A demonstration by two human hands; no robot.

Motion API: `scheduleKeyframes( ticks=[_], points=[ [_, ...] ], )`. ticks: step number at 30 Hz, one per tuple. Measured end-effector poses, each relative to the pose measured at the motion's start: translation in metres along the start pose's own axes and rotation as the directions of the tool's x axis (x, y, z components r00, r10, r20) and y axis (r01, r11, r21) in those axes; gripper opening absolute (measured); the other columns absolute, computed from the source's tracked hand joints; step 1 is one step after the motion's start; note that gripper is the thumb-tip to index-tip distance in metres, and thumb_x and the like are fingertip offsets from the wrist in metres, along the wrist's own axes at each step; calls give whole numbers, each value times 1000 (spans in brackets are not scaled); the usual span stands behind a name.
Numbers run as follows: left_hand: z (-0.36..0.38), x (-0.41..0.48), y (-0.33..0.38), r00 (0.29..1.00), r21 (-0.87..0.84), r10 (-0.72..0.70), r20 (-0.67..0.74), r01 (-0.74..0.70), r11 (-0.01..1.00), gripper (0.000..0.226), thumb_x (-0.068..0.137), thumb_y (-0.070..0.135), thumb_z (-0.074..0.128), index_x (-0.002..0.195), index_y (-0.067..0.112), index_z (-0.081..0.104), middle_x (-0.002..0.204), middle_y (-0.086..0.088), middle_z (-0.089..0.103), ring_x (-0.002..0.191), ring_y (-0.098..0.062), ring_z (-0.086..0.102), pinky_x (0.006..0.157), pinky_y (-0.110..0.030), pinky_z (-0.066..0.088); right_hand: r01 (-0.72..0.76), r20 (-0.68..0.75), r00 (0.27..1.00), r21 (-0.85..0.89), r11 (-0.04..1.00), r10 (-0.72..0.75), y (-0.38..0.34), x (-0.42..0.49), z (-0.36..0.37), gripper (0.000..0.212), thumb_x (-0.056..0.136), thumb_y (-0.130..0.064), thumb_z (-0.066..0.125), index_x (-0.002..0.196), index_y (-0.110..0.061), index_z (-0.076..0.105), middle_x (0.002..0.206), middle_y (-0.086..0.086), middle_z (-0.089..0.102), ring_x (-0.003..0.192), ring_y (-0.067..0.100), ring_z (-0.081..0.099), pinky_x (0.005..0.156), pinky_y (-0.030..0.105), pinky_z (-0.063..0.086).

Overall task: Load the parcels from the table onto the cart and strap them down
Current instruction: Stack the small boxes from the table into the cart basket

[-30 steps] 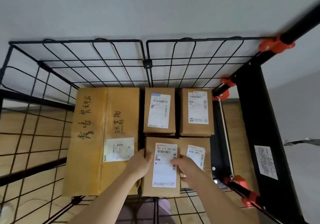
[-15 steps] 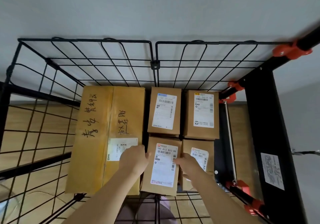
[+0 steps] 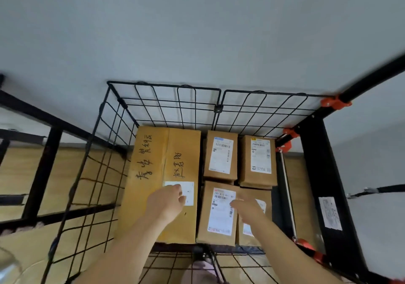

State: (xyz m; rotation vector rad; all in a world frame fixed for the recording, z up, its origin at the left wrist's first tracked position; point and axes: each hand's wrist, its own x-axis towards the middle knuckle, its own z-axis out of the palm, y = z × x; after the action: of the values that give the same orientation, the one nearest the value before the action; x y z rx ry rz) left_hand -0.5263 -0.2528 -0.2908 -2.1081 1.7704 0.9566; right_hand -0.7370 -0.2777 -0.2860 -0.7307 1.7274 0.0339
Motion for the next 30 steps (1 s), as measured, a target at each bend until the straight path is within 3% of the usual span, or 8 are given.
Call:
scheduleKeyframes(
  ticks=[5,7,11,15,19,24,28,30],
  points=[
    [-45,-46,-30,997,-95,35,-75,-42,995,29,97,35,41,120,24,55,119,9,62,92,-10,62,78,-25,53,153,-145,977,-15,988,-153,-25,-70,29,36,91,-11,53,126,-20,54,84,-4,55,77,20,59,66,29,45],
    [-64,-70,-39,989,-113,70,-130,-84,990,28,97,33,41,118,24,57,117,8,63,96,-10,61,80,-24,51,227,-184,956,-22,974,-227,-34,-104,43,35,92,-12,51,125,-22,55,92,-3,59,75,17,59,65,29,48],
    [-107,-131,-65,947,-153,118,-298,-170,973,22,96,30,47,111,23,61,108,8,65,98,-10,61,83,-27,50,403,-241,885,-30,915,-398,-52,-171,82,34,92,-12,48,124,-21,56,112,-1,62,63,8,49,51,21,39],
    [-144,-194,-110,894,-186,147,-423,-245,952,22,95,34,47,111,25,61,110,12,63,99,-6,58,82,-25,48,535,-245,824,39,844,-511,-75,-235,131,30,92,-12,50,118,-21,60,109,-1,60,79,8,54,61,21,46],
    [-175,-256,-162,839,-236,101,-534,-263,936,21,95,32,48,110,26,61,109,11,64,98,-7,57,83,-27,48,632,-196,771,117,766,-606,-93,-294,190,26,91,-12,53,114,-21,63,107,2,63,93,17,58,83,34,52],
    [-205,-323,-234,759,-286,13,-651,-262,922,20,95,31,50,110,27,61,108,13,64,97,-6,59,83,-26,49,731,-112,682,137,669,-723,-123,-353,263,25,89,-10,54,109,-20,65,97,1,64,87,14,58,75,26,48],
    [-224,-367,-289,678,-315,-61,-733,-258,913,18,94,30,51,110,28,61,105,13,63,93,-2,56,76,-18,41,778,-38,624,124,616,-781,-146,-395,316,22,90,-8,54,106,-18,66,105,4,66,99,17,61,93,32,50],
    [-234,-385,-313,645,-353,-110,-757,-262,898,19,95,30,51,111,27,61,104,14,62,93,-2,55,76,-17,40,798,-11,596,121,591,-803,-158,-413,340,19,90,-7,55,99,-20,66,104,3,66,99,18,61,95,33,50]
  ],
)
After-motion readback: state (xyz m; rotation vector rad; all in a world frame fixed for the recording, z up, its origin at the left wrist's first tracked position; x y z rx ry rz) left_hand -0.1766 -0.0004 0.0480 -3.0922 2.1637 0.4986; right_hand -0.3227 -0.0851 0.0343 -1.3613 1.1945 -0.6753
